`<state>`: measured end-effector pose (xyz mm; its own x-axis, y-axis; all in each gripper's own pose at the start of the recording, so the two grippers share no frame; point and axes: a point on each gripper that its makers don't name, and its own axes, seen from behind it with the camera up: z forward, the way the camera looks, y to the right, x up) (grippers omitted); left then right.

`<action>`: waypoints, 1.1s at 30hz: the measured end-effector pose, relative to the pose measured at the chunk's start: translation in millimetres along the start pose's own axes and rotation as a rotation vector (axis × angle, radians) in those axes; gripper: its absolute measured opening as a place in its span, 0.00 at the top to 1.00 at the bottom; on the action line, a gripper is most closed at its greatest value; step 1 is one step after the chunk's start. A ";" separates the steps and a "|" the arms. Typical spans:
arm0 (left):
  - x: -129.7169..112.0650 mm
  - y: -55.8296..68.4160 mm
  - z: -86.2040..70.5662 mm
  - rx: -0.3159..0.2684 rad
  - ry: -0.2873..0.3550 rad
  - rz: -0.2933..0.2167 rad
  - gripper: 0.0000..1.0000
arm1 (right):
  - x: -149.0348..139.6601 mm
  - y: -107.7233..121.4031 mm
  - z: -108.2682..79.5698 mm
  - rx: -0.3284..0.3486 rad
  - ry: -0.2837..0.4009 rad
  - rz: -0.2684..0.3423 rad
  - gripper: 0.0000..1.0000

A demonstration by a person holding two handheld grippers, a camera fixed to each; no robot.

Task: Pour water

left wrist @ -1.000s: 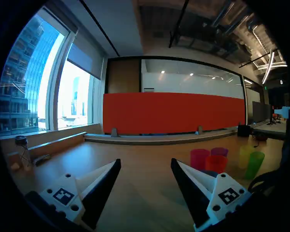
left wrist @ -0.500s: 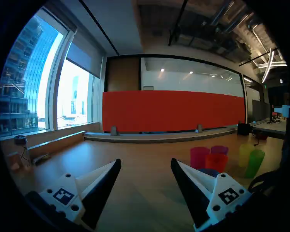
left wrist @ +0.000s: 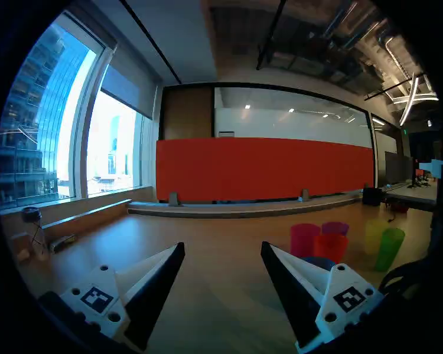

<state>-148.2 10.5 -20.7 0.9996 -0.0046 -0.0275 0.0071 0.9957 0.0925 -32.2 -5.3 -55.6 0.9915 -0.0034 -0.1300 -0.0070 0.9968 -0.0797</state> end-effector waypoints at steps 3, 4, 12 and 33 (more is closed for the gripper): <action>0.3 0.1 0.0 0.000 0.000 0.000 0.04 | 0.5 1.0 0.4 0.004 0.006 -0.009 0.01; 0.4 0.0 0.1 0.000 0.000 0.000 0.04 | 0.1 1.6 0.5 0.005 0.008 -0.012 0.01; 0.4 0.2 0.5 0.000 0.000 0.000 0.04 | -9.7 3.6 7.0 0.005 0.015 -0.024 0.01; 1.1 -1.2 0.7 0.000 0.000 0.000 0.04 | -62.5 -2.3 27.3 -0.023 -0.011 0.015 0.01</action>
<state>-147.1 9.3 -20.2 0.9996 -0.0042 -0.0270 0.0067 0.9957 0.0922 -90.6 -5.2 -20.4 0.9926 0.0125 -0.1208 -0.0247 0.9946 -0.1005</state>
